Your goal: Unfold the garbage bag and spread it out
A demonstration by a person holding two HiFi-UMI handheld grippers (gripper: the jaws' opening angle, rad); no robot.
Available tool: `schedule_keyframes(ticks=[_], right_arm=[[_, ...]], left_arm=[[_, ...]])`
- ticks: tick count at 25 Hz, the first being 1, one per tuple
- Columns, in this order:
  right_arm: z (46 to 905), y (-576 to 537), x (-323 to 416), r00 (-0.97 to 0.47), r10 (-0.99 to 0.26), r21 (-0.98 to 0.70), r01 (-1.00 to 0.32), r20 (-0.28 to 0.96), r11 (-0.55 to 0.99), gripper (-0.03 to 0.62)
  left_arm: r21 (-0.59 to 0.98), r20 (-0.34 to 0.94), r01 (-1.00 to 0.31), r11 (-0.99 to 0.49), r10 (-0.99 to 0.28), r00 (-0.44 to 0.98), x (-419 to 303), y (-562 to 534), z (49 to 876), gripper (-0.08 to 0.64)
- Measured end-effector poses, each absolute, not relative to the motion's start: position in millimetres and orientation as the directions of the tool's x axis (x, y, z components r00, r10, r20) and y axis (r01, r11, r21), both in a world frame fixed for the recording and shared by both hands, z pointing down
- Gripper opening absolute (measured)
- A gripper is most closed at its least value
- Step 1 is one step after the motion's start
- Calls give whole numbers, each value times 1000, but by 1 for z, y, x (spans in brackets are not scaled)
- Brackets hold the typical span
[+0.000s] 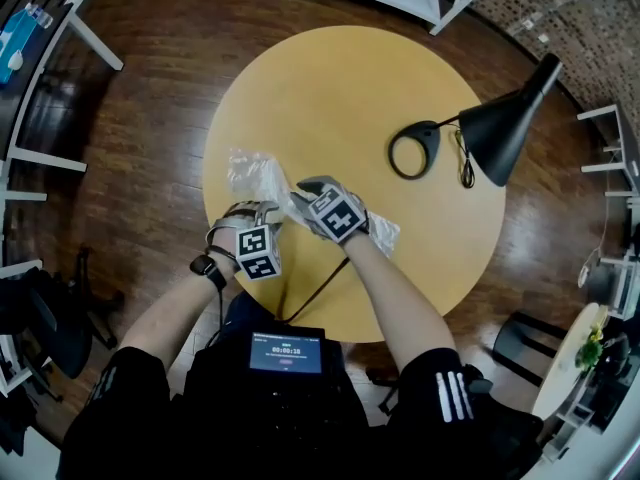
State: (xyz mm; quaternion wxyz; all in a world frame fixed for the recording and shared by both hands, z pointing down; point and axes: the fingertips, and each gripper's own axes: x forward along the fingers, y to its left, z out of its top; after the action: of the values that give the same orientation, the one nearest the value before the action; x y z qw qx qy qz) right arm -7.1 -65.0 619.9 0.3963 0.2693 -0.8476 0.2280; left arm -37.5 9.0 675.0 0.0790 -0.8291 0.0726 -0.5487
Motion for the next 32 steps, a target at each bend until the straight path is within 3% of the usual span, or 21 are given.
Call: schedule_keyframes(ticks=[5,10,13,15,32], right_arm=[[651,-72,-17,-506,-202,-182,-608,838,772,114],[686,-67,-11,-476,-112,-243,-621,872,746,106],[687,-66,-9,-471,-112,-236,-618,875,750,24],[686,-67,-6,-469,-120,-231,-621,875,749,8],[667,-88,42,-431,-181,-162,-646,884,746,8]], left_arm=[[-251,909,-4,-968,-237,343,-40,10,691,171],[-251,912,5,-968,-235,337,-44,11,696,112],[-252,913,17,-968,-232,336,-45,14,698,48],[-251,913,27,-968,-227,339,-47,15,698,0],[-384,901,226,-896,-309,304,-105,9,692,0]])
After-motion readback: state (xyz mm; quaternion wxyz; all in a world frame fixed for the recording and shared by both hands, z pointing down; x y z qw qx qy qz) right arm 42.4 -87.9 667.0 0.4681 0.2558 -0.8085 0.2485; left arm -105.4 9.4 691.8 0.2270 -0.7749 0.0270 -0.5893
